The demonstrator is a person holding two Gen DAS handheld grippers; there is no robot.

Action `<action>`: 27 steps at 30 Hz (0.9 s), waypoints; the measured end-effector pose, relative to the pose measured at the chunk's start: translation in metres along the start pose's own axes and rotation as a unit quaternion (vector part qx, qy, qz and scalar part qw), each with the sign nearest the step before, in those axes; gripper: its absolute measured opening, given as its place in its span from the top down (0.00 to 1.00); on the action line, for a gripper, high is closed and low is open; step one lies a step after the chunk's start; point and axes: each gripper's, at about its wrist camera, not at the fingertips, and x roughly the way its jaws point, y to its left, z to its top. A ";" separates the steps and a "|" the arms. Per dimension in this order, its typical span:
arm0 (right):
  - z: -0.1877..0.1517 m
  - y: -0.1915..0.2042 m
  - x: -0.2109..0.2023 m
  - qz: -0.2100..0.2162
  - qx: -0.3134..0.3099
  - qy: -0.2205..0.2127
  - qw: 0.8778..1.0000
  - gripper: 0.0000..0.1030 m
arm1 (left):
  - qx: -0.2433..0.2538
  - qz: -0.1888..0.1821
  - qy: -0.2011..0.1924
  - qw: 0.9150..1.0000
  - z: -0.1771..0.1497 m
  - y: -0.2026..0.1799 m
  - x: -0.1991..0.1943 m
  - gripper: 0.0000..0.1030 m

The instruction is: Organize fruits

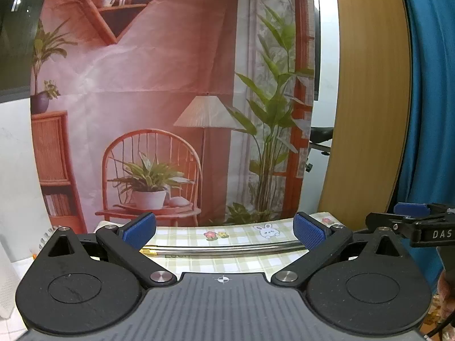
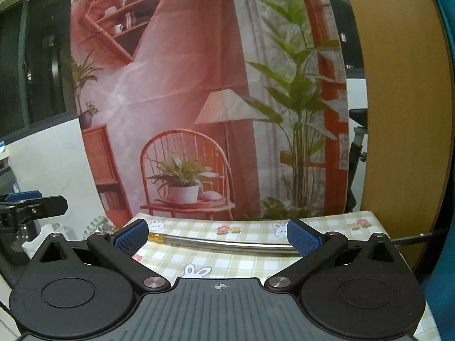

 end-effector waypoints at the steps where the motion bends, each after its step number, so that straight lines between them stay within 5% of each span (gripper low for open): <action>1: 0.001 -0.001 -0.001 0.000 0.001 -0.003 1.000 0.00 | 0.002 0.003 -0.002 1.000 0.000 -0.001 -0.001 0.00; 27: 0.001 0.002 -0.013 -0.014 -0.007 -0.027 1.000 0.00 | -0.001 0.009 0.000 1.000 0.004 0.000 -0.009 0.00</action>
